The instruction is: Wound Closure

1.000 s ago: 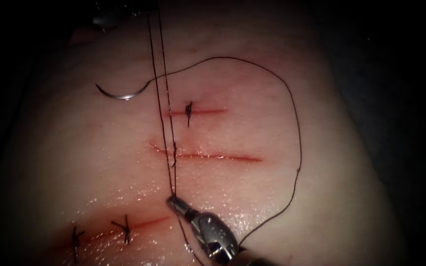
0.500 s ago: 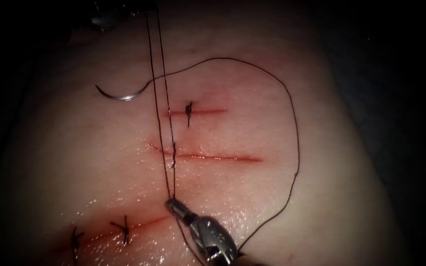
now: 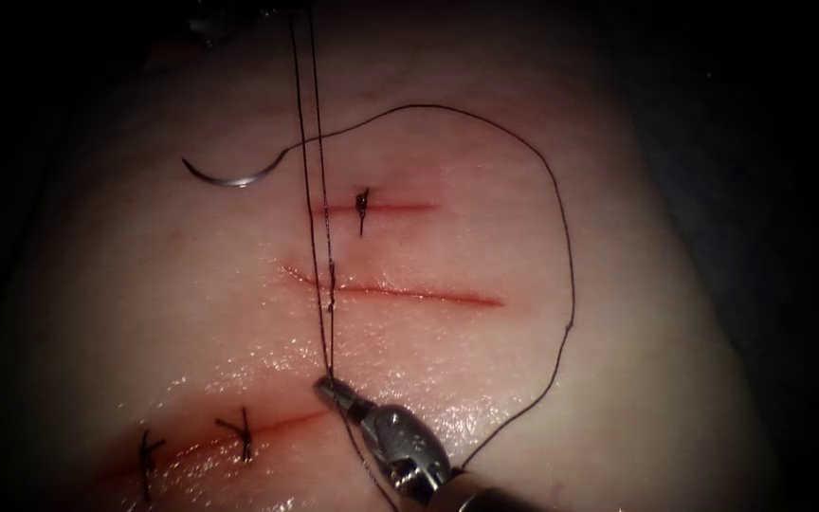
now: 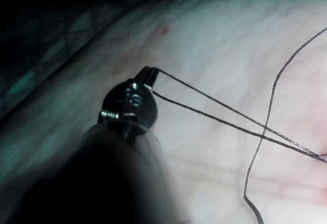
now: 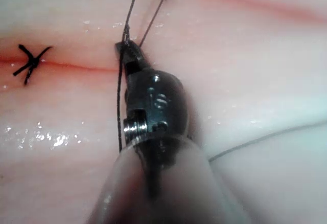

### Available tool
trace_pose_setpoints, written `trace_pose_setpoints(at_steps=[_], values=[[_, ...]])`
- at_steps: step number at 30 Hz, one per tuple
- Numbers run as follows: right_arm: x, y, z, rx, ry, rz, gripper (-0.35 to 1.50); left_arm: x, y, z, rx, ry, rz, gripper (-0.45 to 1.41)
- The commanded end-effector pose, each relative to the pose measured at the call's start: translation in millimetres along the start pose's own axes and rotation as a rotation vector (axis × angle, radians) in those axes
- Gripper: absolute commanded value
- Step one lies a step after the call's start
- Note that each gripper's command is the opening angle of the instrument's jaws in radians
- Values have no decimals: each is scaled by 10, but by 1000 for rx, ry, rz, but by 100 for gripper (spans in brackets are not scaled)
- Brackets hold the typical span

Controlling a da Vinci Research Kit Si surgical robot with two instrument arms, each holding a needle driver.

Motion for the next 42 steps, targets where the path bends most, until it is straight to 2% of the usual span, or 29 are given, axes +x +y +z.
trace_pose_setpoints(at_steps=[1,2,4,5,6,7,10,11,13,17,19,23,26,28,31,32,34,35,37,38,42], values=[[-4,-3,7,3,-1,-1,-35,2,-7,8,2,3,2,-45],[-4,-3,7,3,-3,-1,-35,1,-7,8,2,3,2,-45],[5,-5,8,27,63,-14,-35,2,0,5,6,3,-6,-45],[20,-4,9,52,121,-29,-5,3,11,-1,-1,19,-14,-45],[27,-4,9,59,138,-51,46,4,17,-4,-6,29,-17,-45],[35,-3,9,63,152,-74,83,6,23,-8,-9,37,-21,-45],[54,-1,6,71,180,-84,101,13,47,-26,-40,69,-42,-45],[64,3,5,69,180,-98,109,20,63,-41,-57,90,-45,-45],[71,8,5,67,188,-127,116,29,77,-57,-82,114,-55,-45],[85,20,8,86,191,-200,148,46,104,-88,-127,155,-71,-45],[93,28,3,112,230,-205,148,59,124,-112,-170,173,-71,-45],[111,37,-7,120,227,-212,148,75,146,-142,-223,186,-75,-45],[140,48,-19,163,231,-212,146,89,168,-176,-293,198,-74,-45],[153,53,-24,188,237,-207,146,93,174,-188,-307,203,-70,-45],[165,54,-27,304,249,-208,146,98,179,-206,-326,207,-78,-45],[159,43,-26,360,248,-211,146,101,179,-214,-333,210,-78,-45],[150,26,-26,404,248,-219,146,102,179,-218,-325,196,-78,-45],[138,4,-26,437,243,-229,146,102,177,-219,-325,191,-84,-45],[127,-16,-28,469,228,-241,145,101,176,-219,-320,185,-84,-45],[115,-42,-31,505,197,-257,143,100,174,-218,-317,180,-90,-45],[89,-85,-39,539,122,-295,143,95,170,-212,-302,160,-90,-45]])
